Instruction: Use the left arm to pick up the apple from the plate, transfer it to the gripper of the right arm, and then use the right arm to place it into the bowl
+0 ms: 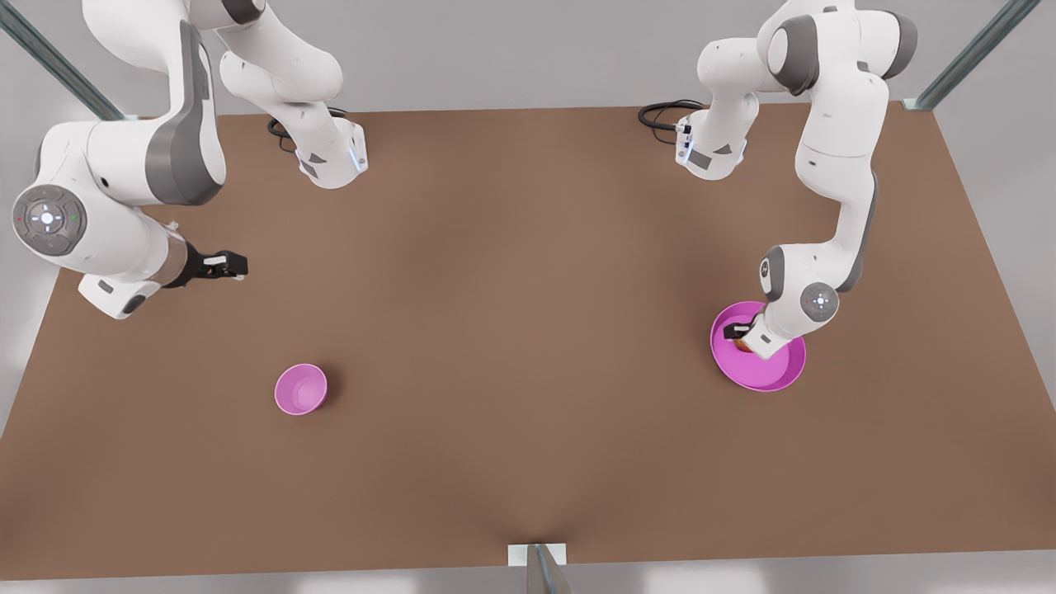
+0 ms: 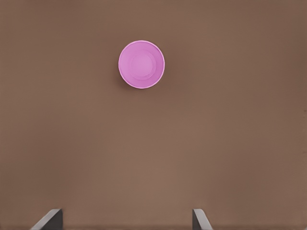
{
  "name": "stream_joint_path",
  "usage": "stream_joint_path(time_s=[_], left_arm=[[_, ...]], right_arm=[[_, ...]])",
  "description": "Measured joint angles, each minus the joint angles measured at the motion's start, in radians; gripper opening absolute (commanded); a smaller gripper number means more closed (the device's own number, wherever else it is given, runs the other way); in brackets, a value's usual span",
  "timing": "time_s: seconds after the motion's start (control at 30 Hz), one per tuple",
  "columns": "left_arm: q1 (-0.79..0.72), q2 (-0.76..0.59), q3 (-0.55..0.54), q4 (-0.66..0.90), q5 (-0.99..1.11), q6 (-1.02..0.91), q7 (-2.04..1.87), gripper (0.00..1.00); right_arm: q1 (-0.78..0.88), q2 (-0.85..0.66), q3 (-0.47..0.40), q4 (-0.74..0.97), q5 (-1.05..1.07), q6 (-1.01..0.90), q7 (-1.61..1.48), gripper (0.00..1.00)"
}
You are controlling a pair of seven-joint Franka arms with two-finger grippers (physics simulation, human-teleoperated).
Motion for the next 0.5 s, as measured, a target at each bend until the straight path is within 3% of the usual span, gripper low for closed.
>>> stream_joint_path(time_s=[0.5], left_arm=[[0.006, -0.007, -0.012, 0.015, 0.002, -0.011, 0.005, 0.87]], right_arm=[[0.03, 0.003, 0.002, -0.004, -0.034, -0.004, -0.001, 1.0]])
